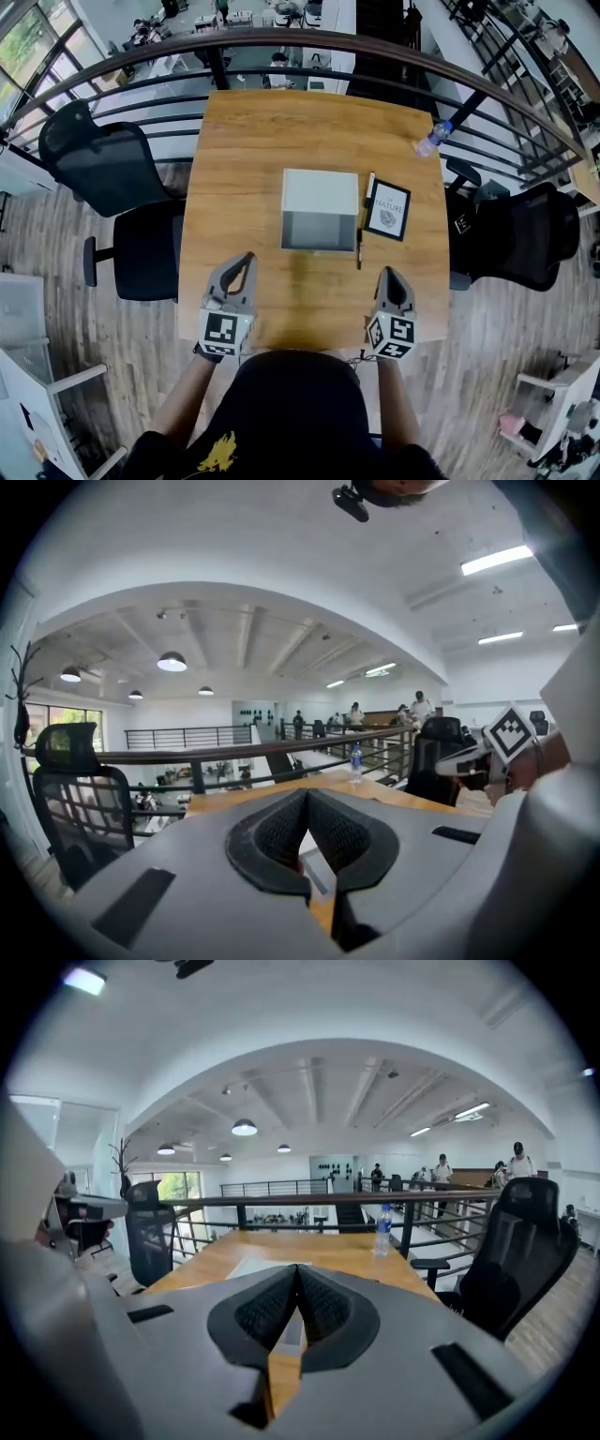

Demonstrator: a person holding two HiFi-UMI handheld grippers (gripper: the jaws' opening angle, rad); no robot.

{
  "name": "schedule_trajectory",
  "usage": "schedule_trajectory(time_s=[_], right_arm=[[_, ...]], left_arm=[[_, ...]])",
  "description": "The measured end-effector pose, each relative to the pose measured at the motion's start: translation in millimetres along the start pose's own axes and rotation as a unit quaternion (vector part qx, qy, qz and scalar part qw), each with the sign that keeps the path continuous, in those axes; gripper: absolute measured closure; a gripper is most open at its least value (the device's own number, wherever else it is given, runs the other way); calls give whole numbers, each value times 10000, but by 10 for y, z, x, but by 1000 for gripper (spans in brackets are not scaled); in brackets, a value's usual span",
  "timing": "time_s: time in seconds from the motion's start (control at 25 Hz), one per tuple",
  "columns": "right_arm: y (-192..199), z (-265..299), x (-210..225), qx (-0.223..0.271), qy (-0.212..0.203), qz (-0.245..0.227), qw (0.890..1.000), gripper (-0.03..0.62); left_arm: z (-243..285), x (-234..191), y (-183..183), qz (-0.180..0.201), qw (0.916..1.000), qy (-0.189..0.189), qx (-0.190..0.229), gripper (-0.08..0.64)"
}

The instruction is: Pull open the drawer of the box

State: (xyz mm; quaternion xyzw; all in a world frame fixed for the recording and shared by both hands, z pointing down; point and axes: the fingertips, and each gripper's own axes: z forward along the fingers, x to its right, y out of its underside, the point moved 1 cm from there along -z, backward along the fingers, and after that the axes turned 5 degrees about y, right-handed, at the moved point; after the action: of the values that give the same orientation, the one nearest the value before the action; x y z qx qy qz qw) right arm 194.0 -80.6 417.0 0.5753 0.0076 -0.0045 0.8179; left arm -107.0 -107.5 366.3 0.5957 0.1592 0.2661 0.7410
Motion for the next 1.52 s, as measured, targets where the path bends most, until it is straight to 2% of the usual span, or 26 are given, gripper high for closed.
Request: schedule_trajectory(time_s=[0.24, 0.48, 0.84, 1.12, 1.52], right_arm=[[-892, -217, 67, 1038, -41, -288, 9942, 595], [-1276, -402, 130, 1406, -133, -208, 9898, 595], [-1329, -451, 267, 1468, 19, -68, 9891, 595], [-1297, -472, 214, 1432, 9, -46, 9897, 595], [-1296, -535, 211, 1418, 93, -7, 9899, 595]], left_arm=[[-101, -307, -395, 127, 9985, -398, 351, 551], [-171, -262, -573, 187, 9980, -458, 385, 551], [-166, -334, -664, 157, 9974, -448, 544, 551], [-111, -259, -655, 165, 9980, -290, 546, 551], [-136, -282, -700, 142, 9978, -280, 587, 551]])
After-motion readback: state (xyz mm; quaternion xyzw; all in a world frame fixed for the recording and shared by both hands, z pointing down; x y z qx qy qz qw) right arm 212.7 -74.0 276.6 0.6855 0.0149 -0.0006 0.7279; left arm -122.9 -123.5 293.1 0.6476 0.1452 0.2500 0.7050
